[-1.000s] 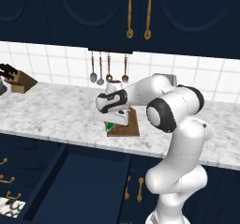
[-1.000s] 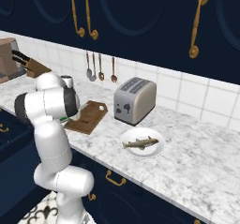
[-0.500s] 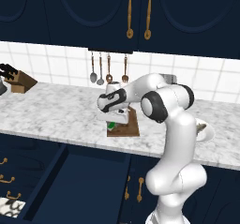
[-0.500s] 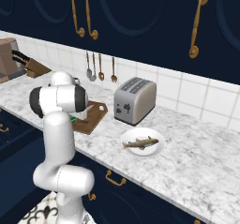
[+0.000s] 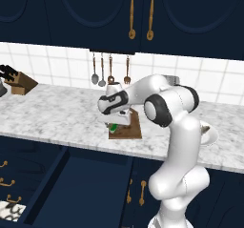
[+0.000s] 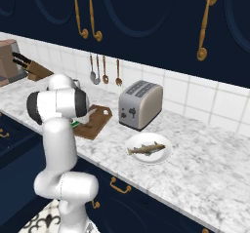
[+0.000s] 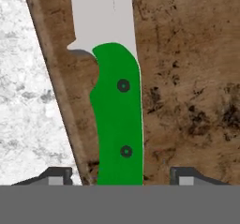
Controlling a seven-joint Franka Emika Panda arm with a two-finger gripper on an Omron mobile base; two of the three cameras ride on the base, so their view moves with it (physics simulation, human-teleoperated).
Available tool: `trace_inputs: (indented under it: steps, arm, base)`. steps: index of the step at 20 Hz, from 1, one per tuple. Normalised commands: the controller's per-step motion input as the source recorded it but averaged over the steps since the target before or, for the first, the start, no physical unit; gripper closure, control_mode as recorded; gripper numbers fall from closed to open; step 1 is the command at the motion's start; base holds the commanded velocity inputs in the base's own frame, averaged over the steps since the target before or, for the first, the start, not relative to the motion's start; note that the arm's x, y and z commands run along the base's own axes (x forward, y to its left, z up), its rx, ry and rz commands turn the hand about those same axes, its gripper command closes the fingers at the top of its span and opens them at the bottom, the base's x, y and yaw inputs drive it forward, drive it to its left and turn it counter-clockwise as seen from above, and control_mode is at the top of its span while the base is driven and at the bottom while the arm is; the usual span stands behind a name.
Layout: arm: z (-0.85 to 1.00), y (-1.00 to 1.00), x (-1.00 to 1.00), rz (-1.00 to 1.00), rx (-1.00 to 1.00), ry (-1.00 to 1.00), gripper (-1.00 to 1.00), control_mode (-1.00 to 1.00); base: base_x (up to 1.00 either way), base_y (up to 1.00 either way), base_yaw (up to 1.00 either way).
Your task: Pick up the knife from the drawer and place it on the cutting board. Then place the meat from the plate to the cutting board.
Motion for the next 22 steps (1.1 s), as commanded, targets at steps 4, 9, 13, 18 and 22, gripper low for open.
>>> trace_inputs:
  steps: [4,9,13,18,22]
  arm:
    - [0.52,0.0,-0.72,0.0,0.0,-0.25,-1.0,-1.0]
    - [0.52,-0.39,-0.81,-0.02,0.0,-0.17,-1.0,-1.0]
    - [0.34,-0.88,-0.6,-0.11,0.0,0.0,-1.0,-1.0]
    - [0.25,-1.0,-0.46,-0.17,0.0,0.0,-1.0,-1.0]
    - [0.2,-1.0,-0.68,-0.28,0.0,0.0,-1.0,-1.0]
  base:
    - [0.0,0.0,0.0]
    - [0.0,0.0,0.0]
    - [0.0,0.0,0.0]
    - [0.0,0.0,0.0]
    - [0.0,0.0,0.0]
